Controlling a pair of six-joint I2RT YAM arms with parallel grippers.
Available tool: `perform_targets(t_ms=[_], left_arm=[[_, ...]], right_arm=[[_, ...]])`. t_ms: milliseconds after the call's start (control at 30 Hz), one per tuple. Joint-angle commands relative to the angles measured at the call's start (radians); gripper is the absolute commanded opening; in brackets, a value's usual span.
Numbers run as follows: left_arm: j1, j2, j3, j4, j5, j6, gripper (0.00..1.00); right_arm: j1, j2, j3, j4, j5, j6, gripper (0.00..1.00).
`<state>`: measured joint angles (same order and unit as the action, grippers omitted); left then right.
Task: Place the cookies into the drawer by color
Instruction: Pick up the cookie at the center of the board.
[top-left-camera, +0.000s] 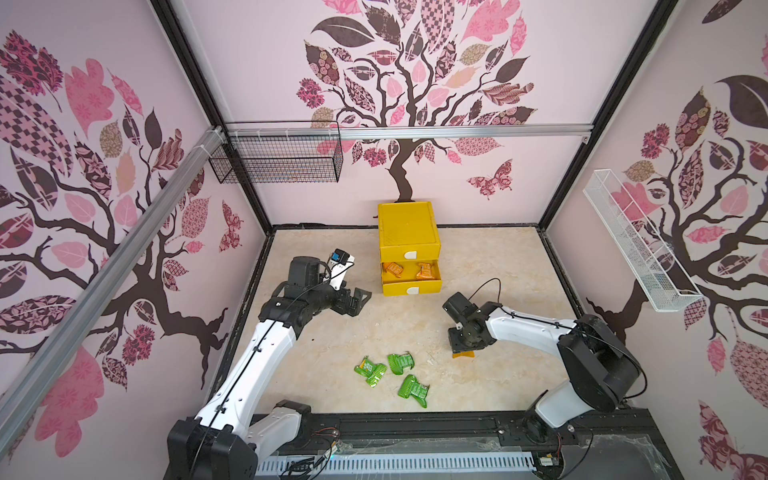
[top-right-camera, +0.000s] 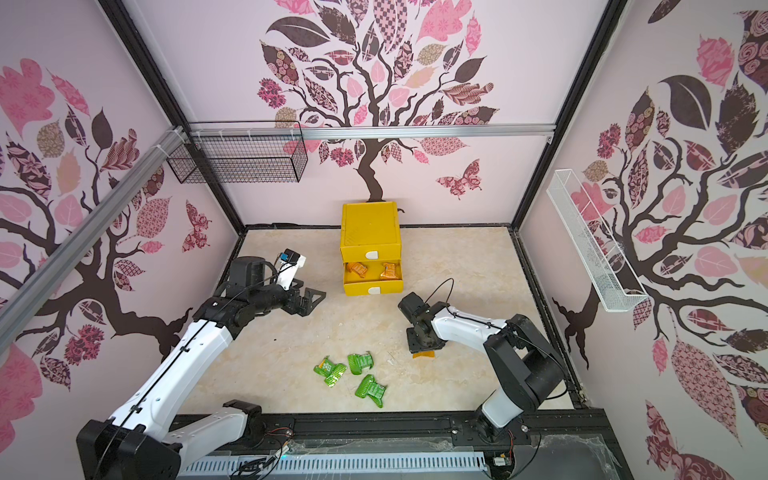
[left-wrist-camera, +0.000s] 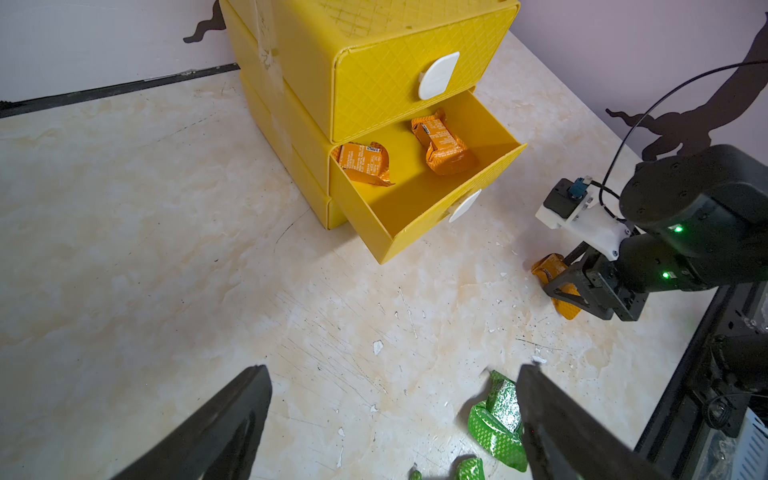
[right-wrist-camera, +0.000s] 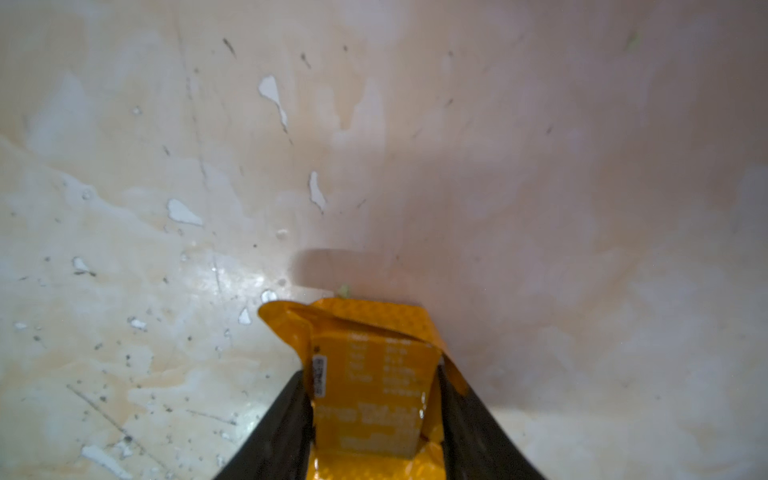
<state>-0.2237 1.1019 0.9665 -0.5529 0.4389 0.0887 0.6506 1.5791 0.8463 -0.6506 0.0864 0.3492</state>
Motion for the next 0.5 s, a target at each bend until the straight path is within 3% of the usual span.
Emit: perform_targets(t_ms=[0,467], left_arm=[[0.004,-0.023,-0.006,0.028,0.016,-0.008,0.97],[0.002,-0.037,-0.017,0.029,0.006,0.014,0.97]], right_arm=[[0.003,0.051,0.017,-0.005,-0.007,-0.012,0.40],[0.003,-0.135,0.094,-0.109,0.018,-0.033,0.38]])
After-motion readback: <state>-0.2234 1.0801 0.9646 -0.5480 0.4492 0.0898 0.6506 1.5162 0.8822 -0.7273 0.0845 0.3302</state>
